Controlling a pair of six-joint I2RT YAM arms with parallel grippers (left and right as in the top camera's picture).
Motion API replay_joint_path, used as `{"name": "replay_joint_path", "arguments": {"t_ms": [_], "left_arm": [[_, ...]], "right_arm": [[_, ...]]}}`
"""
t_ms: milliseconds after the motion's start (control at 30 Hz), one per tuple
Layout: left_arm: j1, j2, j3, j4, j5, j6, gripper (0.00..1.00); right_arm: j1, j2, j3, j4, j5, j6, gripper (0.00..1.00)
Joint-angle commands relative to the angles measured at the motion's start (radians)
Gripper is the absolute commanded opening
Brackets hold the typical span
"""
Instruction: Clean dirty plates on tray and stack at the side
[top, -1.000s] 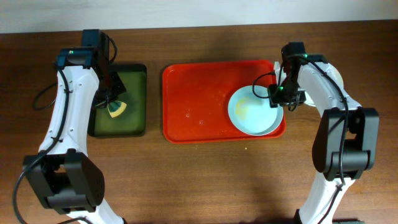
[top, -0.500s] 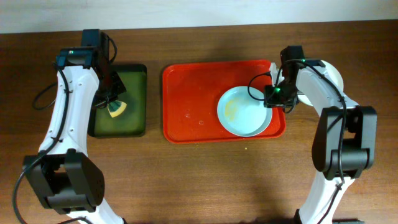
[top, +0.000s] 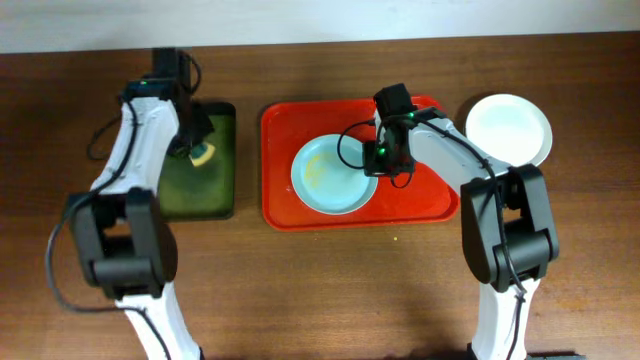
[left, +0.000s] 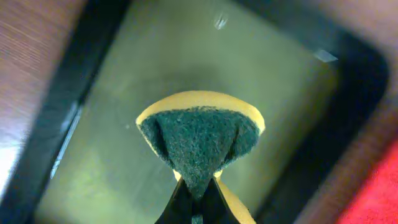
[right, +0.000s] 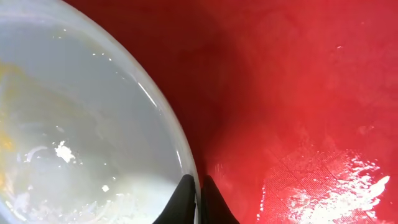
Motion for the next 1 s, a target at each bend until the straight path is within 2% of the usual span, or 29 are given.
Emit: {"name": "replay_joint_path", "arguments": {"t_ms": [0, 100, 133, 167, 233, 300, 333, 367, 433, 467, 533, 567, 633, 700, 867, 967], "left_arm": [[0.002, 0.095, 0.003, 0.023, 0.003, -0.005, 0.00], [0.003, 0.171, 0.003, 0.035, 0.003, -0.005, 0.00], [0.002, 0.174, 0.003, 0.031, 0.002, -0.004, 0.08], [0.003, 0.173, 0.003, 0.027, 0.002, -0.002, 0.01], [0.003, 0.111, 0.079, -0.098, 0.000, 0.040, 0.00], [-0.003, -0.042, 0.159, -0.200, 0.016, 0.041, 0.00], [-0.010, -0.078, 0.159, -0.208, 0.044, 0.048, 0.00], [-0.024, -0.113, 0.159, -0.214, 0.120, 0.091, 0.00], [-0.077, -0.130, 0.158, -0.231, 0.250, 0.105, 0.00], [-0.107, -0.124, 0.153, -0.232, 0.265, 0.104, 0.00], [-0.185, -0.116, 0.130, -0.215, 0.265, 0.104, 0.00], [-0.241, -0.106, 0.113, -0.195, 0.264, 0.103, 0.00], [-0.309, -0.086, 0.083, -0.162, 0.261, 0.085, 0.00], [-0.369, -0.035, 0.060, -0.109, 0.273, 0.085, 0.00], [-0.478, 0.097, 0.059, -0.009, 0.298, 0.085, 0.00], [-0.498, 0.141, 0.059, 0.061, 0.291, 0.085, 0.00]], "right_arm": [[-0.016, 0.030, -0.023, -0.059, 0.127, 0.026, 0.04], [-0.017, 0.030, -0.022, -0.082, 0.107, 0.025, 0.04], [-0.017, 0.030, -0.022, -0.082, 0.105, 0.025, 0.04], [-0.017, 0.030, -0.022, -0.082, 0.105, 0.025, 0.04], [-0.017, 0.030, -0.022, -0.074, 0.105, 0.026, 0.04], [-0.015, 0.030, -0.022, -0.053, 0.093, 0.026, 0.14], [-0.015, 0.030, -0.022, -0.048, 0.093, 0.026, 0.14], [-0.015, 0.030, -0.022, -0.040, 0.081, 0.026, 0.14], [-0.015, 0.030, -0.022, -0.026, 0.027, 0.026, 0.13], [-0.015, 0.030, -0.022, -0.019, 0.000, 0.026, 0.10], [-0.015, 0.030, -0.022, -0.016, -0.013, 0.025, 0.09], [-0.015, 0.030, -0.022, -0.016, -0.013, 0.025, 0.04], [-0.015, 0.030, -0.022, -0.019, -0.023, 0.025, 0.04], [-0.015, 0.030, -0.022, -0.019, -0.058, -0.048, 0.04], [-0.016, 0.030, -0.022, -0.017, -0.058, -0.058, 0.04], [-0.016, 0.030, -0.022, -0.014, -0.058, -0.058, 0.04]]}}
